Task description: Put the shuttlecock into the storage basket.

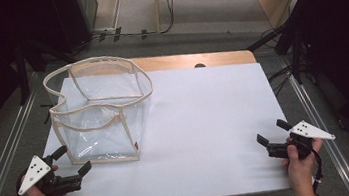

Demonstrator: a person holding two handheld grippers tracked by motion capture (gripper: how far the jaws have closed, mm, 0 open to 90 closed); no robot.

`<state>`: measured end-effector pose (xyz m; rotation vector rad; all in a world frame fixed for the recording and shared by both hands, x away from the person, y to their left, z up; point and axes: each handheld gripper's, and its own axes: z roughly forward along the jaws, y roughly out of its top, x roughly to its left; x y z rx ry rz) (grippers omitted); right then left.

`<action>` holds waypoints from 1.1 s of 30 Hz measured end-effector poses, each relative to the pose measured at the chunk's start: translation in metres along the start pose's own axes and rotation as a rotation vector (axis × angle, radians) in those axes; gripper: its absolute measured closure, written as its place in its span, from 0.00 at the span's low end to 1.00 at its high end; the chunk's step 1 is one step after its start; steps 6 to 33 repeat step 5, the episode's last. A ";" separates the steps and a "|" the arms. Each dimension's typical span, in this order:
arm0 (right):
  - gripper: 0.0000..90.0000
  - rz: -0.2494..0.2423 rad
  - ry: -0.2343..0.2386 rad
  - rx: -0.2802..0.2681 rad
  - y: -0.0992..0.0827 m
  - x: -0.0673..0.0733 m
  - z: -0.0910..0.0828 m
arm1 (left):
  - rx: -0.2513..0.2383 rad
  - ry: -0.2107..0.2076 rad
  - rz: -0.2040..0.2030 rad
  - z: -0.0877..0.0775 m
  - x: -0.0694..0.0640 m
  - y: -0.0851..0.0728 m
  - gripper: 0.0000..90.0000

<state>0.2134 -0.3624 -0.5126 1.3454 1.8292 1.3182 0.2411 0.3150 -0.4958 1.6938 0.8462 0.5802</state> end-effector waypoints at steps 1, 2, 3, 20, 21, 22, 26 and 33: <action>0.00 -0.006 0.003 0.003 0.000 0.000 0.001 | 0.000 0.000 0.000 0.000 0.000 0.000 0.00; 0.00 -0.010 0.004 0.008 0.000 0.001 0.002 | -0.001 0.000 -0.001 0.000 0.000 0.000 0.00; 0.00 -0.011 0.004 0.012 0.000 0.001 0.002 | 0.000 0.001 -0.001 0.000 0.000 0.000 0.00; 0.00 -0.011 0.003 0.012 -0.001 0.001 0.003 | -0.001 0.000 -0.001 0.000 0.000 0.000 0.00; 0.00 -0.011 0.003 0.012 -0.001 0.001 0.003 | -0.001 0.000 -0.001 0.000 0.000 0.000 0.00; 0.00 -0.011 0.003 0.012 -0.001 0.001 0.003 | -0.001 0.000 -0.001 0.000 0.000 0.000 0.00; 0.00 -0.011 0.003 0.012 -0.001 0.001 0.003 | -0.001 0.000 -0.001 0.000 0.000 0.000 0.00; 0.00 -0.011 0.003 0.012 -0.001 0.001 0.003 | -0.001 0.000 -0.001 0.000 0.000 0.000 0.00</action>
